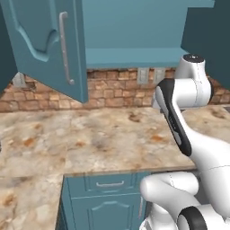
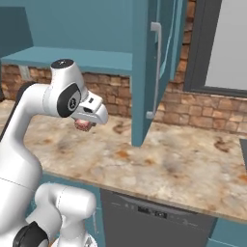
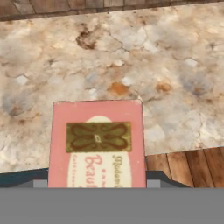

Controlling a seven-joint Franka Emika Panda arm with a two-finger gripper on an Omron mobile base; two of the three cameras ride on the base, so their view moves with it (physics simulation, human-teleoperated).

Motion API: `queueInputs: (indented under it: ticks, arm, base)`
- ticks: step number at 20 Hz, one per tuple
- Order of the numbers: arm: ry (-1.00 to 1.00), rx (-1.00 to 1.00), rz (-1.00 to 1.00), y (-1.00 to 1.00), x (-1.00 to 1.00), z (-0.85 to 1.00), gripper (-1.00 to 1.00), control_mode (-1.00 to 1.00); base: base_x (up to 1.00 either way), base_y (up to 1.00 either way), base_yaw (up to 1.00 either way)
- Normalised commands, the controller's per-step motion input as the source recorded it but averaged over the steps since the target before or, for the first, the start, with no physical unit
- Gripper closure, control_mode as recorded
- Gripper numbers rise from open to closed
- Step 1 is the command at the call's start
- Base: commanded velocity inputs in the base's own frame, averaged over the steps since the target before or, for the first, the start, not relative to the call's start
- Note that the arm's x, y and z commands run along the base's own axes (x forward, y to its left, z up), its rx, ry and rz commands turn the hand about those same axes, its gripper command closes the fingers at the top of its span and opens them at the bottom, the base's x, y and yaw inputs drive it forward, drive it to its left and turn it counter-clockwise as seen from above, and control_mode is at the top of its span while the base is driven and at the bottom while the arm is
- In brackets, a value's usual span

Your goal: Pick up the bar soap and sponge from the sink, and place them back in the cabinet, and close the cabinet doors.

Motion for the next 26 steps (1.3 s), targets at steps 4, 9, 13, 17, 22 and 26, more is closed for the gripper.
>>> queueInputs:
  ticks: [4, 9, 13, 17, 22, 26]
  arm:
    - [0.0, 0.0, 0.0, 0.0, 0.0, 0.0, 1.0, 1.0]
    - [0.0, 0.0, 0.0, 0.0, 0.0, 0.0, 1.0, 1.0]
    - [0.0, 0.0, 0.0, 0.0, 0.0, 0.0, 1.0, 1.0]
    - [0.0, 0.0, 0.0, 0.0, 0.0, 0.0, 1.0, 1.0]
    - [0.0, 0.0, 0.0, 0.0, 0.0, 0.0, 1.0, 1.0]
    - [0.0, 0.0, 0.0, 0.0, 0.0, 0.0, 1.0, 1.0]
  base:
    - [0.41, 0.07, -0.16]
    - [0.37, 0.03, -0.18]
    - [0.13, 0.12, -0.18]
    - [0.04, 0.17, -0.17]
    - [0.01, 0.24, -0.15]
    - [0.0, 0.28, -0.11]
